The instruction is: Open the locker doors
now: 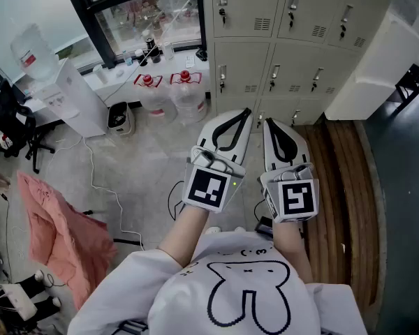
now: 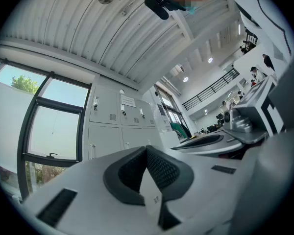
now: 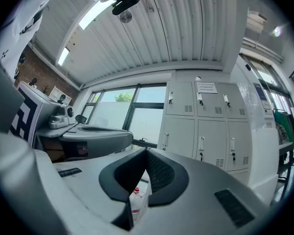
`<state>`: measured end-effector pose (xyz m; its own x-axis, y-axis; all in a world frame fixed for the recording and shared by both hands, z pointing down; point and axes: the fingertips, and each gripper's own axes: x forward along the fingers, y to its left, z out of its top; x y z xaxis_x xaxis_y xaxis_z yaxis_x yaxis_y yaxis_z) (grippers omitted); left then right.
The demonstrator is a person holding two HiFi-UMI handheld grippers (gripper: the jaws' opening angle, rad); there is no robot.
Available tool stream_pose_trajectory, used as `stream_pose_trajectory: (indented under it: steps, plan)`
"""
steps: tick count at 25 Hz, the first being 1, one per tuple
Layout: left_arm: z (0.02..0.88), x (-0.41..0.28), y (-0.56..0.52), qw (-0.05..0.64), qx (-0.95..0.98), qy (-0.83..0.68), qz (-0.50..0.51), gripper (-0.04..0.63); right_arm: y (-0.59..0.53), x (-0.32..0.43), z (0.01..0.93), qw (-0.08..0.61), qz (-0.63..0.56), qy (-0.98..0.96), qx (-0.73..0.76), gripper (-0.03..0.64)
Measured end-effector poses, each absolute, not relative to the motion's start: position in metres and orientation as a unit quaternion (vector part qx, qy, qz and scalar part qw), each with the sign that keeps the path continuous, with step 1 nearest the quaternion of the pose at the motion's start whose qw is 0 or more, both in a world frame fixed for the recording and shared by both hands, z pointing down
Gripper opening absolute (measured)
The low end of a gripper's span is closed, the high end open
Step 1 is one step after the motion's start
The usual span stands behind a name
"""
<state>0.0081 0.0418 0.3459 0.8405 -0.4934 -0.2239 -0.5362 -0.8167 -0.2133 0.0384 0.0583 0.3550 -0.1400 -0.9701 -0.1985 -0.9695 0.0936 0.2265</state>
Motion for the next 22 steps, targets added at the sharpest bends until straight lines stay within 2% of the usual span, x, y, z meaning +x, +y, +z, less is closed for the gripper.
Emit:
stream_pose_trajectory:
  steps: [9,15,22]
  plan:
    - [0.354,0.049,0.032,0.117,-0.947,0.289,0.080,0.003,0.051,0.080,0.365,0.003,-0.139,-0.753,0.644,0.009]
    - [0.370,0.065,0.028,0.104,-0.947,0.295,0.069,0.003,0.047,0.100,0.373,-0.024,-0.121,-0.767,0.630,0.009]
    - [0.380,0.066,-0.001,0.095,-0.944,0.311,0.061,0.003,0.015,0.098,0.387,-0.013,-0.103,-0.790,0.605,0.009]
